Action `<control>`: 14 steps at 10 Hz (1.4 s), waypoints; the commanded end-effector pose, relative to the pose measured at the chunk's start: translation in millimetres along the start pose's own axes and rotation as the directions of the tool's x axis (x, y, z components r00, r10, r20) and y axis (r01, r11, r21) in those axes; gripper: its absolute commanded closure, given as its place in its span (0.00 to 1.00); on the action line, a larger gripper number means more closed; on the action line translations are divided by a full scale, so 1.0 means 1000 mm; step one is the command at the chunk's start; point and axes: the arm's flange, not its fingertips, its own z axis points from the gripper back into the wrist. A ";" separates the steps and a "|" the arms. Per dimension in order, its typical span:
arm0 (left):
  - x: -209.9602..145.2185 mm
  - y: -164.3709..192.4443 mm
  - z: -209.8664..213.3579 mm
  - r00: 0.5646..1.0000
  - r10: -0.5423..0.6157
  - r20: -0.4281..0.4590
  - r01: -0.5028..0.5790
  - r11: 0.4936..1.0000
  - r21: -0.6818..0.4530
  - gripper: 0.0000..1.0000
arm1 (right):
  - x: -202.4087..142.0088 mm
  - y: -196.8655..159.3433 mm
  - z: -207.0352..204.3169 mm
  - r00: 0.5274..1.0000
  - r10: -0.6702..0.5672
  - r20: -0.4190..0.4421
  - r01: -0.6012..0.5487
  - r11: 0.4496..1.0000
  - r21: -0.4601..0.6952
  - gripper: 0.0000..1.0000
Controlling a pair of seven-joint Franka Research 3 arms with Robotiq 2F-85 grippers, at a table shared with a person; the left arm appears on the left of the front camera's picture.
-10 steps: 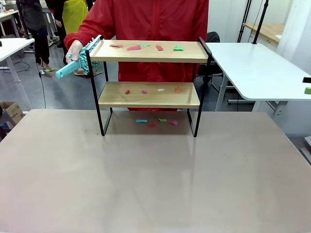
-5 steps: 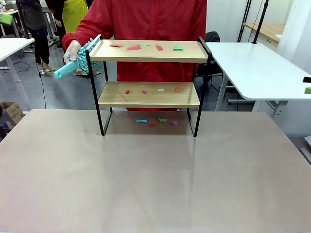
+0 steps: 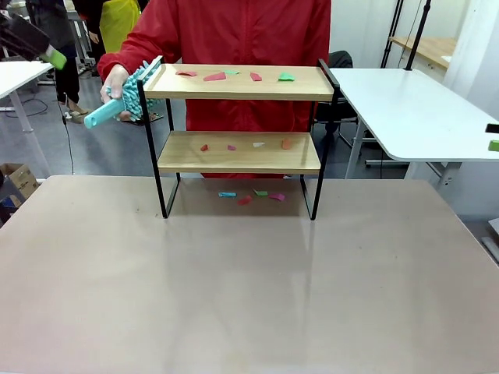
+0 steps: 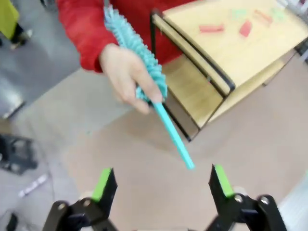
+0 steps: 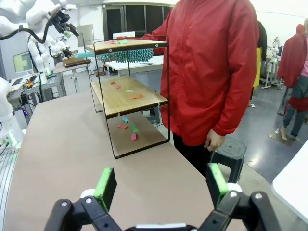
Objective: Clean the shelf.
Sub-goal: Pick up the Duster handed by the human.
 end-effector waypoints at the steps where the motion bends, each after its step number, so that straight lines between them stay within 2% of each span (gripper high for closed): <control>1: -0.004 -0.017 -0.006 0.995 0.009 -0.097 -0.004 0.999 0.050 0.00 | 0.004 0.001 -0.001 1.000 0.007 0.001 -0.007 1.000 0.002 0.00; 2: -0.007 -0.008 -0.008 0.989 -0.026 -0.142 0.042 0.993 0.114 0.00 | 0.004 0.001 -0.001 1.000 0.007 0.001 -0.007 1.000 0.002 0.00; 3: 0.000 -0.015 -0.006 0.998 -0.004 -0.056 0.006 0.999 0.034 0.00 | 0.004 0.001 -0.001 1.000 0.007 0.001 -0.007 1.000 0.002 0.00; 4: 0.000 -0.015 -0.006 0.998 -0.004 -0.056 0.006 0.999 0.034 0.00 | 0.004 0.001 -0.001 1.000 0.007 0.001 -0.007 1.000 0.002 0.00; 5: -0.002 -0.018 -0.012 0.994 -0.022 -0.107 0.029 0.997 0.068 0.00 | 0.004 0.001 -0.001 1.000 0.007 0.001 -0.007 1.000 0.002 0.00; 6: -0.005 -0.017 -0.020 0.999 0.025 -0.042 -0.027 0.999 -0.043 0.00 | 0.004 0.001 -0.001 1.000 0.007 0.001 -0.007 1.000 0.002 0.00; 7: -0.006 -0.015 -0.030 0.998 0.047 -0.041 -0.044 0.997 0.067 0.00 | 0.004 0.001 -0.001 1.000 0.007 0.001 -0.007 1.000 0.002 0.00; 11: -0.001 -0.020 -0.069 0.995 0.094 -0.018 -0.092 0.992 0.089 0.00 | 0.004 0.001 -0.001 1.000 0.007 0.001 -0.007 1.000 0.002 0.00; 14: 0.006 -0.023 -0.093 0.995 0.089 -0.044 -0.081 0.984 0.158 0.00 | 0.004 0.001 -0.001 1.000 0.007 0.001 -0.007 1.000 0.002 0.00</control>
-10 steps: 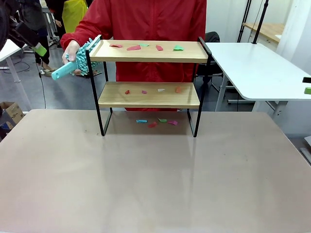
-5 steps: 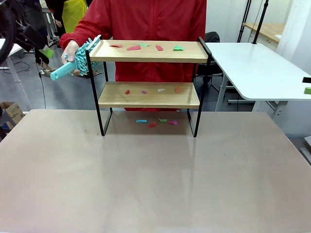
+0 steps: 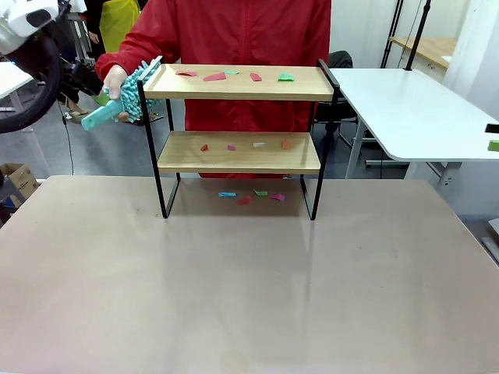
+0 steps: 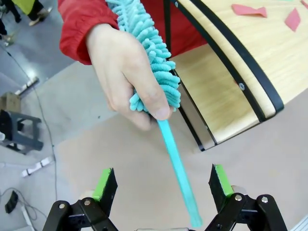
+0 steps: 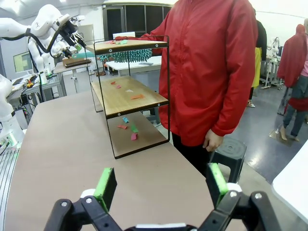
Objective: Clean the shelf.
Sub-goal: Pick up the Duster handed by the human.
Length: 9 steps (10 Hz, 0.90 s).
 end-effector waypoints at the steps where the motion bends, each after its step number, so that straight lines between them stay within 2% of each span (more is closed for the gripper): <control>1: 0.006 -0.006 -0.008 0.999 0.027 -0.036 -0.025 0.999 0.029 0.00 | 0.004 0.001 -0.001 1.000 0.007 0.000 -0.007 1.000 0.001 0.00; 7: 0.006 -0.010 -0.026 0.987 0.117 -0.110 -0.108 0.990 0.085 0.00 | 0.004 0.001 -0.001 1.000 0.007 0.000 -0.007 1.000 0.001 0.00; 8: 0.004 -0.009 -0.026 0.991 0.093 -0.097 -0.079 0.987 0.138 0.59 | 0.004 0.001 -0.001 1.000 0.007 0.000 -0.007 1.000 0.001 0.00; 9: 0.003 -0.011 -0.027 0.989 0.095 -0.116 -0.080 0.989 0.124 0.59 | 0.004 0.001 -0.001 1.000 0.007 0.000 -0.007 1.000 0.001 0.00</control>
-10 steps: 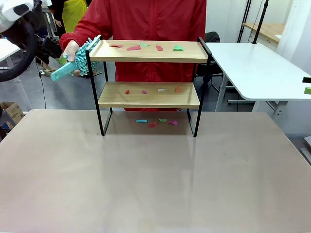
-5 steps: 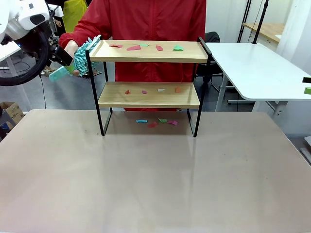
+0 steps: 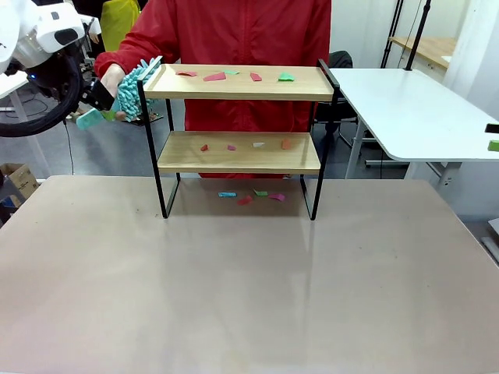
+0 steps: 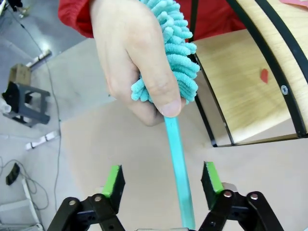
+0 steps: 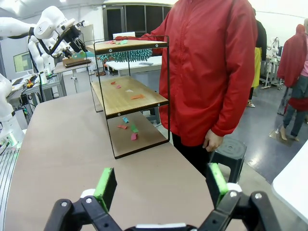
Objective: Clean the shelf.
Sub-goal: Pick up the Duster handed by the human.
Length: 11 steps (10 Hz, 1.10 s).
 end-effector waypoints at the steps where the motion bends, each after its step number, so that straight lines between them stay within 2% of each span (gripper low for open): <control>1: 0.002 -0.005 0.003 1.000 0.003 -0.031 -0.002 1.000 0.027 1.00 | 0.004 0.001 -0.001 1.000 0.007 0.000 -0.007 1.000 0.001 0.00; 2: 0.003 -0.006 0.004 0.999 0.011 -0.042 -0.010 1.000 0.011 0.64 | 0.004 0.001 -0.001 1.000 0.007 0.000 -0.007 1.000 0.001 0.00; 3: 0.003 -0.008 0.004 0.998 0.016 -0.055 -0.016 1.000 0.010 1.00 | 0.004 0.001 -0.001 1.000 0.007 0.000 -0.007 1.000 0.001 0.00; 11: 0.005 -0.005 0.005 0.996 0.068 -0.055 -0.067 0.998 0.023 1.00 | 0.004 0.001 -0.001 1.000 0.007 0.000 -0.007 1.000 0.001 0.00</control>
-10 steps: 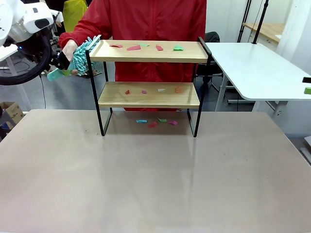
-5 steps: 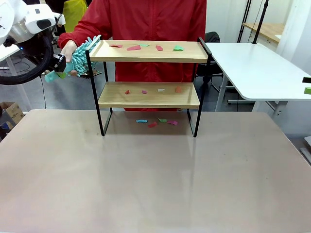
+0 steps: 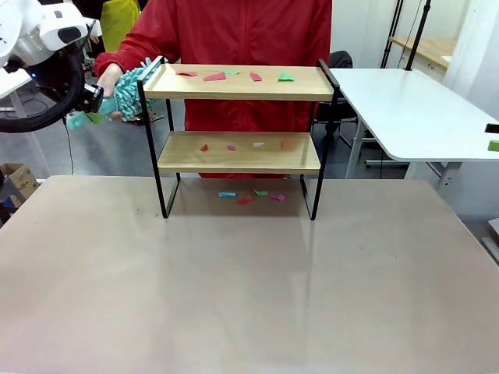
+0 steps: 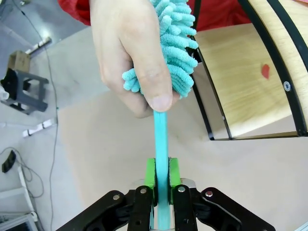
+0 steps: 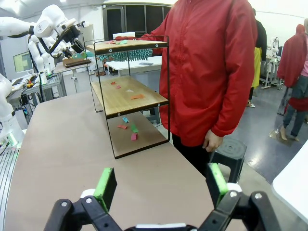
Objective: Clean the shelf.
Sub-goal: Pick up the Duster handed by the human.
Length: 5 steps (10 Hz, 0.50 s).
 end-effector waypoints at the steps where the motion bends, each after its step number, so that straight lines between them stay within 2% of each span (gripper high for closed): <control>1: 0.005 0.002 0.003 0.998 0.040 0.040 -0.042 0.998 0.047 1.00 | 0.004 0.001 -0.001 1.000 0.007 0.000 -0.007 1.000 0.001 0.00; 2: 0.000 0.000 0.000 1.000 0.000 0.000 0.000 1.000 0.000 1.00 | 0.004 0.001 -0.001 1.000 0.007 0.000 -0.007 1.000 0.001 0.00; 5: 0.000 0.000 0.000 1.000 0.000 0.000 0.000 1.000 0.000 1.00 | 0.004 0.001 -0.001 1.000 0.007 0.000 -0.007 1.000 0.001 0.00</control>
